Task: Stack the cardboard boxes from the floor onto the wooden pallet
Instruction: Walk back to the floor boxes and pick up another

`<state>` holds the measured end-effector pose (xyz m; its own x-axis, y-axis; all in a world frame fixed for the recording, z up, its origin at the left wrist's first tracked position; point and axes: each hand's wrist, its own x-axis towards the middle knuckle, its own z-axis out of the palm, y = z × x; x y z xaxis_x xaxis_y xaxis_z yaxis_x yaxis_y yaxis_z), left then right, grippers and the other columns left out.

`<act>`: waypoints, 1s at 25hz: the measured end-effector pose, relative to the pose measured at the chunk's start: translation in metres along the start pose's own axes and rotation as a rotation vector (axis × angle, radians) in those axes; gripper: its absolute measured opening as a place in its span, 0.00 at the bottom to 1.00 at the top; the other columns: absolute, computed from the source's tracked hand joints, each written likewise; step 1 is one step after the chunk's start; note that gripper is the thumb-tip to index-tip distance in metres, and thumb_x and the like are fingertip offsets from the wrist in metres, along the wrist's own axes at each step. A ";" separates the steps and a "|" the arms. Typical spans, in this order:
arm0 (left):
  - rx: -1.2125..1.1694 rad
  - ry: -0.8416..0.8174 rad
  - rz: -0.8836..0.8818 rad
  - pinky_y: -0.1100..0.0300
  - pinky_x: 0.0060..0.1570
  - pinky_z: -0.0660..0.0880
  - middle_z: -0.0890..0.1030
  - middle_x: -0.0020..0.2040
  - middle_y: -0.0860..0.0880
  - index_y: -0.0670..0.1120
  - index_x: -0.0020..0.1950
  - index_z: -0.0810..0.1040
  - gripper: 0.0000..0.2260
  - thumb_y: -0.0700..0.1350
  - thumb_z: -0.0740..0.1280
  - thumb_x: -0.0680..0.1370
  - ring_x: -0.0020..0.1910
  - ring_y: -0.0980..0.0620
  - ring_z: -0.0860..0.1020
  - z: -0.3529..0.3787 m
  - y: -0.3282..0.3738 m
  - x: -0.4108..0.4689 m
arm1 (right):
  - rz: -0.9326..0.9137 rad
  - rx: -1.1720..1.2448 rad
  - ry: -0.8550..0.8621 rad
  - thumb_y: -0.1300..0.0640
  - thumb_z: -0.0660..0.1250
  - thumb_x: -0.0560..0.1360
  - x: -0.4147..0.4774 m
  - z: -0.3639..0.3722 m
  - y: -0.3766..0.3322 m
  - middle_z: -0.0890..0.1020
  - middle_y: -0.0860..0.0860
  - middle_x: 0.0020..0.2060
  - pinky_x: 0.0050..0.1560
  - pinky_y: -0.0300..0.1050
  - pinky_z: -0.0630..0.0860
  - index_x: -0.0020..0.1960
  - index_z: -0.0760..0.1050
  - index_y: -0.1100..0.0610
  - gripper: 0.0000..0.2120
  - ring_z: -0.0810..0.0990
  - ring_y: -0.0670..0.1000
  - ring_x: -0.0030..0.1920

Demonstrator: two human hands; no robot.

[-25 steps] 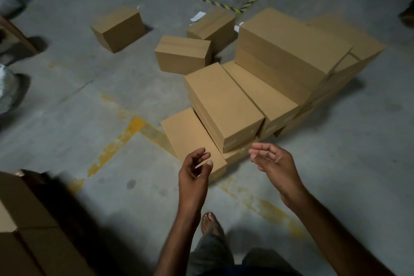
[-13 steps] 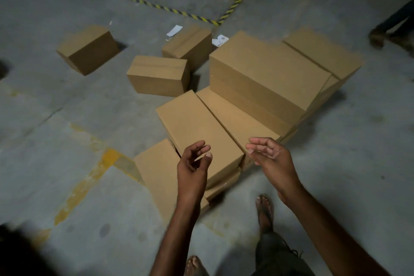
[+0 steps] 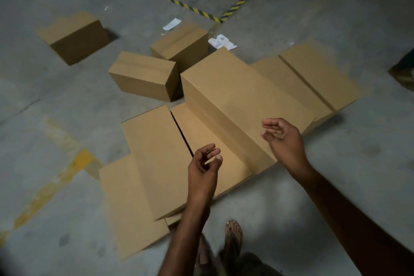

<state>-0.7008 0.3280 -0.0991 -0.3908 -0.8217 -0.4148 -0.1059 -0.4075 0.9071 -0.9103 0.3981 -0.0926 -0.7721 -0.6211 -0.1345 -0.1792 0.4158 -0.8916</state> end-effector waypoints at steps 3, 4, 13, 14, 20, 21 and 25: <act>0.049 -0.021 -0.038 0.58 0.54 0.77 0.83 0.59 0.55 0.54 0.63 0.79 0.13 0.41 0.70 0.81 0.56 0.55 0.82 0.024 -0.003 0.027 | -0.026 -0.095 0.036 0.64 0.72 0.76 0.030 -0.004 0.009 0.84 0.42 0.55 0.61 0.42 0.76 0.57 0.80 0.48 0.14 0.81 0.43 0.58; 0.068 -0.025 -0.046 0.56 0.55 0.78 0.82 0.60 0.55 0.55 0.62 0.78 0.13 0.41 0.70 0.81 0.56 0.54 0.82 0.032 -0.005 0.036 | -0.026 -0.130 0.043 0.63 0.72 0.77 0.039 -0.007 0.013 0.83 0.43 0.58 0.61 0.42 0.75 0.59 0.80 0.48 0.14 0.80 0.44 0.60; 0.265 0.088 -0.052 0.49 0.75 0.67 0.58 0.81 0.51 0.54 0.82 0.56 0.35 0.54 0.71 0.80 0.77 0.46 0.65 0.136 -0.024 0.126 | -0.008 -0.696 -0.081 0.50 0.69 0.79 0.189 -0.041 0.076 0.60 0.56 0.81 0.75 0.59 0.63 0.82 0.60 0.53 0.35 0.58 0.59 0.80; 0.308 0.114 -0.005 0.53 0.75 0.64 0.55 0.82 0.50 0.53 0.83 0.55 0.36 0.52 0.71 0.80 0.78 0.47 0.63 0.146 -0.025 0.138 | 0.012 -0.718 -0.120 0.48 0.69 0.79 0.206 -0.041 0.080 0.58 0.56 0.82 0.76 0.60 0.61 0.83 0.56 0.53 0.37 0.56 0.60 0.80; 0.570 0.149 0.050 0.49 0.74 0.68 0.46 0.83 0.48 0.47 0.81 0.62 0.33 0.38 0.71 0.79 0.77 0.40 0.66 0.166 -0.055 0.166 | 0.009 -0.662 -0.228 0.51 0.61 0.84 0.243 -0.045 0.105 0.68 0.55 0.78 0.74 0.58 0.64 0.82 0.59 0.54 0.28 0.67 0.60 0.75; 0.567 0.170 0.045 0.52 0.74 0.66 0.46 0.83 0.47 0.48 0.81 0.63 0.32 0.38 0.71 0.79 0.77 0.41 0.65 0.162 -0.057 0.161 | -0.011 -0.601 -0.220 0.55 0.60 0.85 0.242 -0.049 0.105 0.71 0.55 0.76 0.74 0.55 0.67 0.81 0.63 0.53 0.25 0.69 0.59 0.74; 0.604 0.254 0.018 0.61 0.67 0.62 0.49 0.83 0.47 0.50 0.80 0.66 0.31 0.39 0.72 0.79 0.78 0.45 0.62 0.125 -0.062 0.144 | -0.020 -0.342 -0.246 0.62 0.58 0.85 0.225 -0.062 0.097 0.81 0.50 0.67 0.65 0.41 0.72 0.71 0.78 0.49 0.19 0.78 0.52 0.67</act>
<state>-0.8649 0.2846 -0.2057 -0.1771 -0.9249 -0.3366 -0.6255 -0.1583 0.7640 -1.1392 0.3405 -0.1826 -0.6056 -0.7539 -0.2547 -0.4168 0.5731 -0.7055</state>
